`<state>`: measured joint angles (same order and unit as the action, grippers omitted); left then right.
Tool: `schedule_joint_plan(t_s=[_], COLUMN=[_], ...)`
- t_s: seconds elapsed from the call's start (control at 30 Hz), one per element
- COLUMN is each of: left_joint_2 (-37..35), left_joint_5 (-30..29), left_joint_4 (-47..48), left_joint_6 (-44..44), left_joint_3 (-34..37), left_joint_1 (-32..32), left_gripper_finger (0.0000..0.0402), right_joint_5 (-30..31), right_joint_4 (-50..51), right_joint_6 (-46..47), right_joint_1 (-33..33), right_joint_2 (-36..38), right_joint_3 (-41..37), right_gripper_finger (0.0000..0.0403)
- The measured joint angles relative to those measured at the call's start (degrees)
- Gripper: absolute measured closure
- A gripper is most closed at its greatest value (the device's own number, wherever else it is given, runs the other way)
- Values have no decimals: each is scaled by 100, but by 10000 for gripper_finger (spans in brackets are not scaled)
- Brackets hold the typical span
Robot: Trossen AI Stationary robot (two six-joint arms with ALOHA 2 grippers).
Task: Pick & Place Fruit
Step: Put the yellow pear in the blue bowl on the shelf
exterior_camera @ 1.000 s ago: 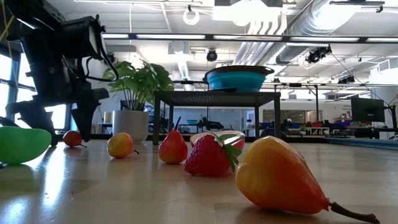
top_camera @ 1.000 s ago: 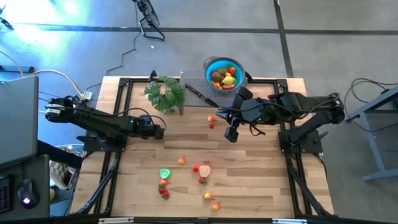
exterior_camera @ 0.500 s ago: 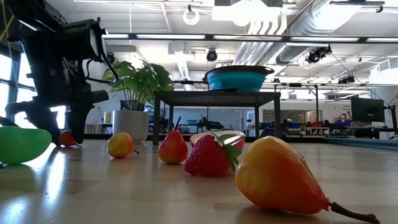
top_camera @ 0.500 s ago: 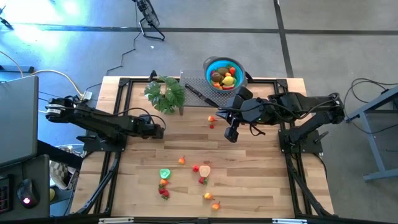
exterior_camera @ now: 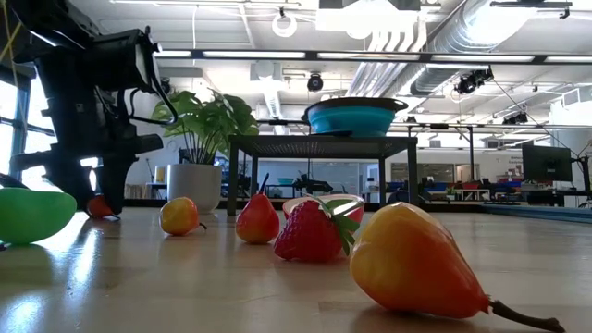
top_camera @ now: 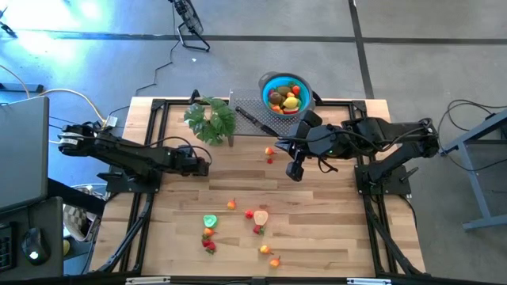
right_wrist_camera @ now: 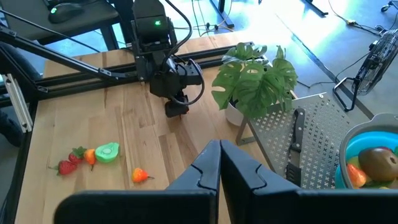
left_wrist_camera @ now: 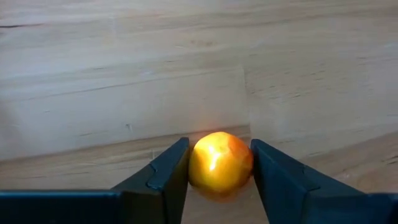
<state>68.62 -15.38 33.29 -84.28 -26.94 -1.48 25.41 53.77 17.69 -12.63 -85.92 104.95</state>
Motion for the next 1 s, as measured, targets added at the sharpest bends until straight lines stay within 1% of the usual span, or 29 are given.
schedule_joint_plan(t_s=[0.23, 0.4, 0.63, 0.83, 1.0], left_joint_2=[-111, -421, -899, -1262, -1456], left_joint_5=[204, 564, 630, 653, 933], left_joint_4=[146, 170, 167, -249, -920], left_joint_6=[41, 99, 216, 462, 760], left_joint_3=[1, 11, 11, 11, 11], left_joint_1=[2, -9, -4, -4, -4], left_gripper_finger=[246, 247, 247, 247, 247], right_joint_5=[0, 0, 0, 0, -1], right_joint_4=[0, 0, 0, 0, -1], right_joint_6=[-2, -142, -147, -150, -237], right_joint_1=[-2, -2, -1, -1, 0], right_joint_2=[-1, 0, -1, 0, -1], right_joint_3=[0, 0, 0, 0, 0], right_gripper_finger=[400, 400, 400, 400, 400])
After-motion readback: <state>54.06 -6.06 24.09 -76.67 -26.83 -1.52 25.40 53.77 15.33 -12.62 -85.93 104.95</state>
